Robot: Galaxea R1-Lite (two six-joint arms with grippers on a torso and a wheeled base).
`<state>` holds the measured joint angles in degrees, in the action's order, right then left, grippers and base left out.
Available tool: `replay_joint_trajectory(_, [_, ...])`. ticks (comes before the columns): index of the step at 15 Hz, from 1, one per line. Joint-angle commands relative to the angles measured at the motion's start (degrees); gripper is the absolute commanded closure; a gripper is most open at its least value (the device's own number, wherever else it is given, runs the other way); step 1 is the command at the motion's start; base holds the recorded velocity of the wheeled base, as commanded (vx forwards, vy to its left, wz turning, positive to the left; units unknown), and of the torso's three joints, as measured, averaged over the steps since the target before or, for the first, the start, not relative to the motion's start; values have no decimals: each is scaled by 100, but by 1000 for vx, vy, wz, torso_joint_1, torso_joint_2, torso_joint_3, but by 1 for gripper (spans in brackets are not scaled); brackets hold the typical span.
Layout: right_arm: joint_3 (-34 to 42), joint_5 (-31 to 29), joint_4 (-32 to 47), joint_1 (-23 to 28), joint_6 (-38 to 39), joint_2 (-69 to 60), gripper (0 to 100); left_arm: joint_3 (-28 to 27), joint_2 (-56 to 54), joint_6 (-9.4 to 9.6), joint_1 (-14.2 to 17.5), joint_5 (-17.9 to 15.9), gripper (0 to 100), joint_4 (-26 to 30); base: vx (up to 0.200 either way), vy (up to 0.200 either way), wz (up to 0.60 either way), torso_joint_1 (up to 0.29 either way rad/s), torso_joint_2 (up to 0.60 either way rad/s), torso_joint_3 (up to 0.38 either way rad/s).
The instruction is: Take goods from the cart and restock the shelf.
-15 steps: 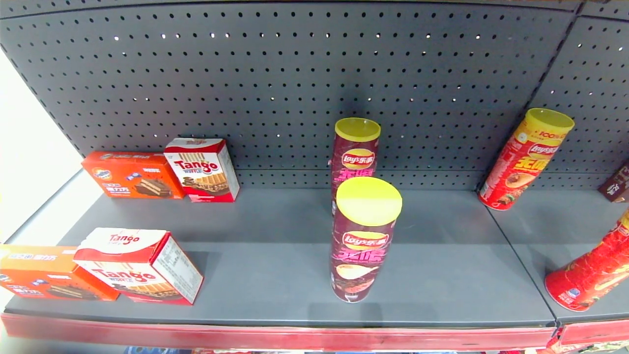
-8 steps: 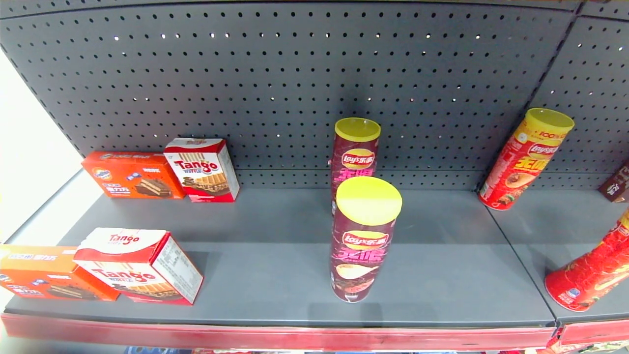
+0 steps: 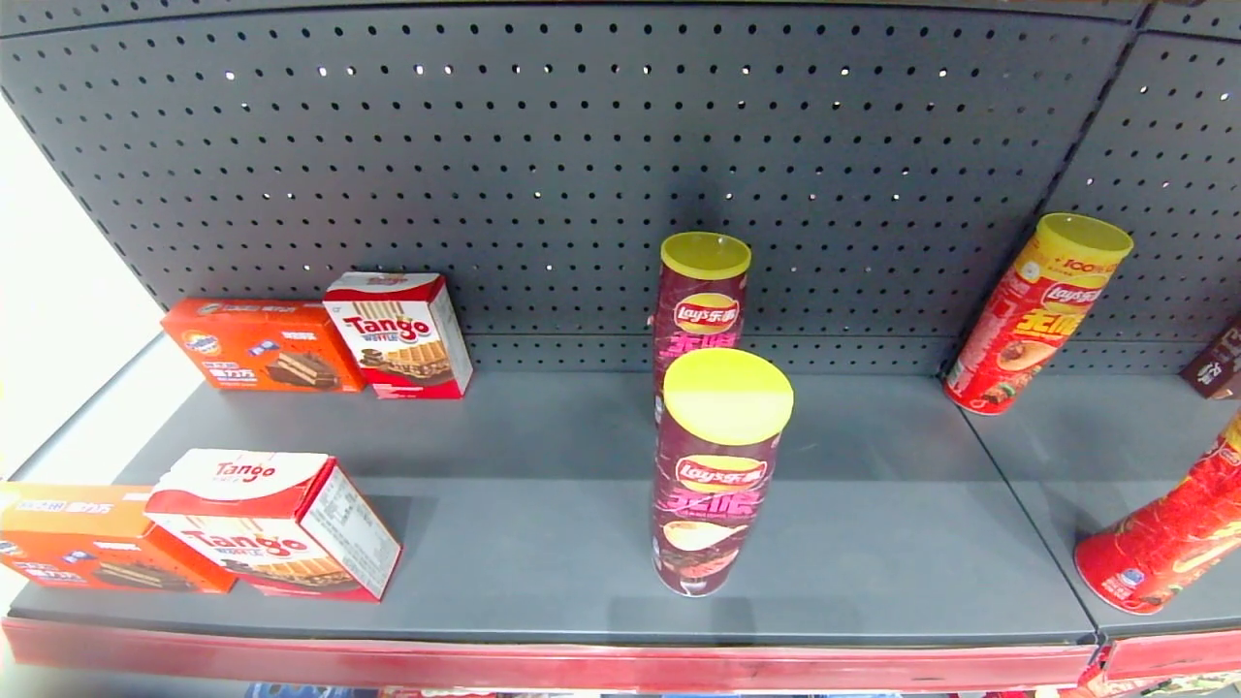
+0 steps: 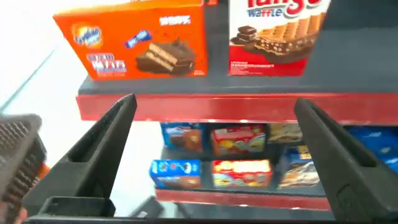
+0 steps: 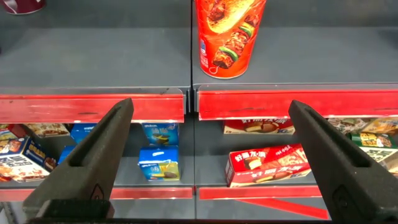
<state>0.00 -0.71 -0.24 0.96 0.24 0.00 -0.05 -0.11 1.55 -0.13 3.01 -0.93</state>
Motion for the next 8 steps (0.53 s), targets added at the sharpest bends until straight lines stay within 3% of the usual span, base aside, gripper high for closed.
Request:
replay_joint_trajectory(1, [0, 0, -2, 0, 2, 0, 0, -21, 11, 100, -13, -301, 0, 172, 0, 0, 0, 0, 0, 0])
replay_joint_trajectory(2, [0, 0, -2, 0, 2, 0, 0, -39, 11, 346, -22, -1022, 0, 198, 0, 0, 0, 0, 0, 0])
replay_joint_trajectory(3, [0, 0, -2, 0, 2, 0, 0, -30, 11, 408, -22, -1004, 0, 181, 0, 0, 0, 0, 0, 0])
replay_joint_trajectory(5, [0, -8, 51, -8, 2, 0, 0, -13, 11, 329, -13, -960, 0, 163, 0, 0, 0, 0, 0, 0])
replay_joint_trajectory(8, [0, 0, 24, -8, 2, 0, 0, -21, 11, 355, -13, -969, 0, 163, 0, 0, 0, 0, 0, 0])
